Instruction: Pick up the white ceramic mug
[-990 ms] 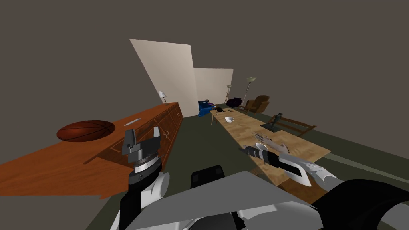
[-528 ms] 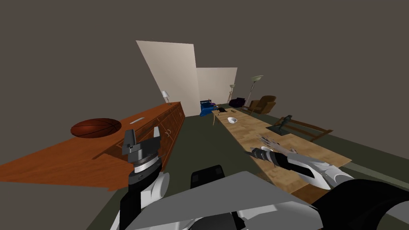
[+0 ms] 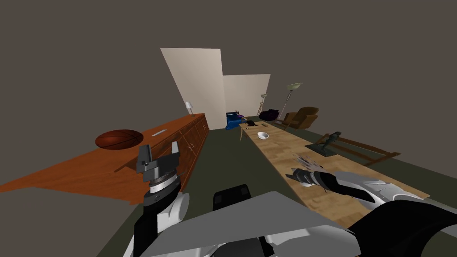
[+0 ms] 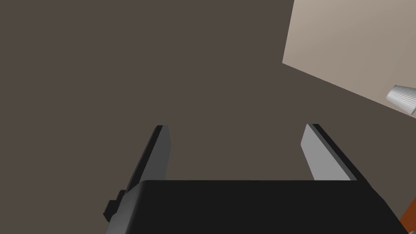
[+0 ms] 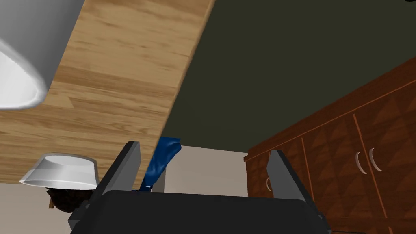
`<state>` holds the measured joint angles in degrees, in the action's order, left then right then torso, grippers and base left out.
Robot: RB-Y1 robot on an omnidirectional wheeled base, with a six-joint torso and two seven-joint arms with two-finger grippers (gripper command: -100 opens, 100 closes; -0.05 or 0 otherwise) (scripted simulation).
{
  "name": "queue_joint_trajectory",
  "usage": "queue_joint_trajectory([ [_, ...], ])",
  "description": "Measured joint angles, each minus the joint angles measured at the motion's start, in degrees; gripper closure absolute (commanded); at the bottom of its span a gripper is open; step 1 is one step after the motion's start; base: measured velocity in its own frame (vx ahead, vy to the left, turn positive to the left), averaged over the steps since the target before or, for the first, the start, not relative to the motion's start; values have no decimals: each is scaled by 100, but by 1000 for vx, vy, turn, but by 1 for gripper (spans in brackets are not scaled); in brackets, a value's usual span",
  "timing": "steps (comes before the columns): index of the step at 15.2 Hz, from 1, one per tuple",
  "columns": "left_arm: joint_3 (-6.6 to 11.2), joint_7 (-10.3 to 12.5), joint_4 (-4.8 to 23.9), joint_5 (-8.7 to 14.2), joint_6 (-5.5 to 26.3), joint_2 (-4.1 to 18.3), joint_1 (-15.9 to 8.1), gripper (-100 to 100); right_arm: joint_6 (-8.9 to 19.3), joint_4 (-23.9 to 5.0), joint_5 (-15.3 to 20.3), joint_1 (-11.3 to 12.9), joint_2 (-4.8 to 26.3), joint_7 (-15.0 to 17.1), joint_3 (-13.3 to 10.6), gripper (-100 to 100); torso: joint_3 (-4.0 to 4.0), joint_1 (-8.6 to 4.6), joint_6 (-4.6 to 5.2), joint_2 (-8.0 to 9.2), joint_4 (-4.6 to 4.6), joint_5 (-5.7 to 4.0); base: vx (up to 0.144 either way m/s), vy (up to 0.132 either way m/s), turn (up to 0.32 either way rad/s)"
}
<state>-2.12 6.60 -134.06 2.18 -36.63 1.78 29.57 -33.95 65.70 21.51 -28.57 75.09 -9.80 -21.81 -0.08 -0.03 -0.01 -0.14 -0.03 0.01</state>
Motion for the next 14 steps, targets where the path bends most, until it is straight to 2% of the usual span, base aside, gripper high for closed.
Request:
queue_joint_trajectory([
  [3,0,0,0,0,0,0,0,0,-97,-322,76,-35,114,-99,-99,-100,2,2,0,4,1,0,29,-10,122],
  [5,0,0,0,0,0,0,0,0,-86,-443,142,-89,289,-110,-218,-100,0,1,-1,0,0,1,33,-19,82],
  [8,0,0,0,0,0,0,0,0,-148,-686,209,-141,368,-179,-330,-100,3,1,1,5,1,-1,26,-16,101],
  [10,0,0,0,0,0,0,0,0,-258,-963,312,-79,414,-205,-502,-100,1,-2,1,2,1,-1,37,-27,110],
  [12,0,0,0,0,0,0,0,0,-262,-1067,354,-187,466,-252,-607,-100,0,-2,1,0,0,-2,40,-21,108],
  [14,0,0,0,0,0,0,0,0,-362,-1367,452,-200,410,-336,-793,-100,-1,-3,1,-3,-1,-2,52,-28,139],
])
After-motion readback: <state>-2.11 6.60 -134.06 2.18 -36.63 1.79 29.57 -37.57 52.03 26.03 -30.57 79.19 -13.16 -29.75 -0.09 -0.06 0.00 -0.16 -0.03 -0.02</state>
